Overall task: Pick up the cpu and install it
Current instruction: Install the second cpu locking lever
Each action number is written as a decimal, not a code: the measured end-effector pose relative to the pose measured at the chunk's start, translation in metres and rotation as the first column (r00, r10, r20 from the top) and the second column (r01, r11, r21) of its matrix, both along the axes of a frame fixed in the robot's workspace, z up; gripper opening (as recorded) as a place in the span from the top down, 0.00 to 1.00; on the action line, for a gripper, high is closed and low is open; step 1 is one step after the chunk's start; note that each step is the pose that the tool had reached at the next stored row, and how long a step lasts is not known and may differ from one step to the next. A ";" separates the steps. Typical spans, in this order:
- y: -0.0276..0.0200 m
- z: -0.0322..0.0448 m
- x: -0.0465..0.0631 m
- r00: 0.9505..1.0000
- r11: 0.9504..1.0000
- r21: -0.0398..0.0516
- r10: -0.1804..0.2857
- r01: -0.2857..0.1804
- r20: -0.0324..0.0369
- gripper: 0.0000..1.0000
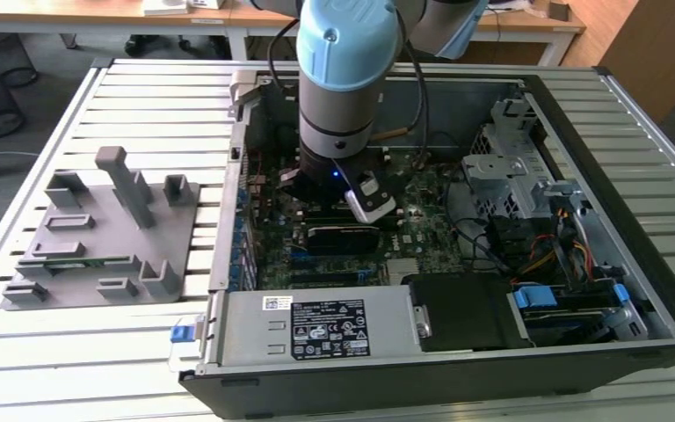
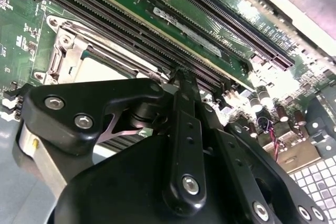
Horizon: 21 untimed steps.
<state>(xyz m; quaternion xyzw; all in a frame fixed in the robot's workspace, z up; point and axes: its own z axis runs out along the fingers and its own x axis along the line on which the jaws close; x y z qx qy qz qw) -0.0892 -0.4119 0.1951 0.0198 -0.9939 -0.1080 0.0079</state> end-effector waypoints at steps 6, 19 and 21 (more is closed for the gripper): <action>0.0000 -0.0016 0.000 1.000 1.000 0.006 0.000 0.000 0.000 0.89; 0.0004 -0.0021 -0.003 1.000 1.000 0.012 0.000 0.000 0.000 0.89; 0.0007 -0.0021 -0.003 1.000 1.000 0.013 0.000 0.000 0.000 0.89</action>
